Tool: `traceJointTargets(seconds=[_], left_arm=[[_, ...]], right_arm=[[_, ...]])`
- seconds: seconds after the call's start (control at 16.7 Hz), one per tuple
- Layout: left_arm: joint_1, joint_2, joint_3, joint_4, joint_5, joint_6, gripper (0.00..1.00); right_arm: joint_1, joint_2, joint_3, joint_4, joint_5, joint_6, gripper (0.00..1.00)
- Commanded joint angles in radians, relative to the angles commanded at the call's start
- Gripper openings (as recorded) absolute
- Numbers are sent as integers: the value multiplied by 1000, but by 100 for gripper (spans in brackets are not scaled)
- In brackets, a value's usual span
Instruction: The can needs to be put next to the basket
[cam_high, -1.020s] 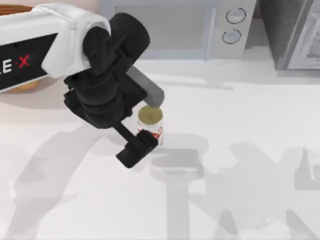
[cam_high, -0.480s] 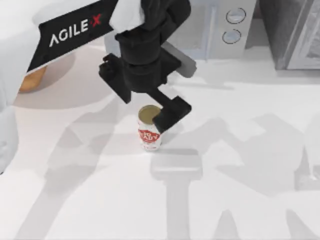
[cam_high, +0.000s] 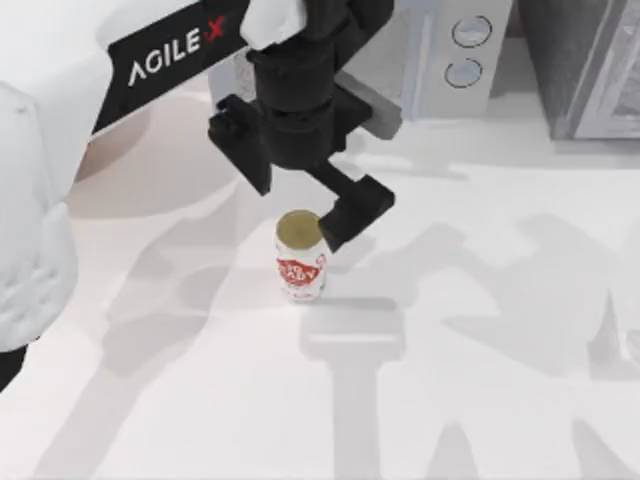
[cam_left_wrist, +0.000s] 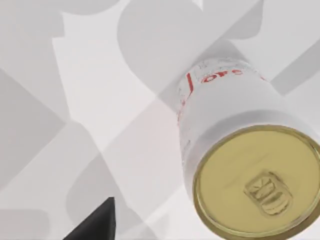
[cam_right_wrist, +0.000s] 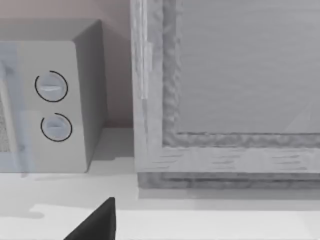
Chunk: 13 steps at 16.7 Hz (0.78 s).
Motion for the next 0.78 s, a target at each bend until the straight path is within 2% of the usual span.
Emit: traceJointTargets(seconds=[0.3, 0.78], left_arm=[[1, -1, -19, 19, 0, 1, 100], [2, 19, -205, 225, 0, 2, 100]], right_arm=[[0, 0, 0, 0, 0, 0, 100], [0, 0, 0, 0, 0, 0, 100]])
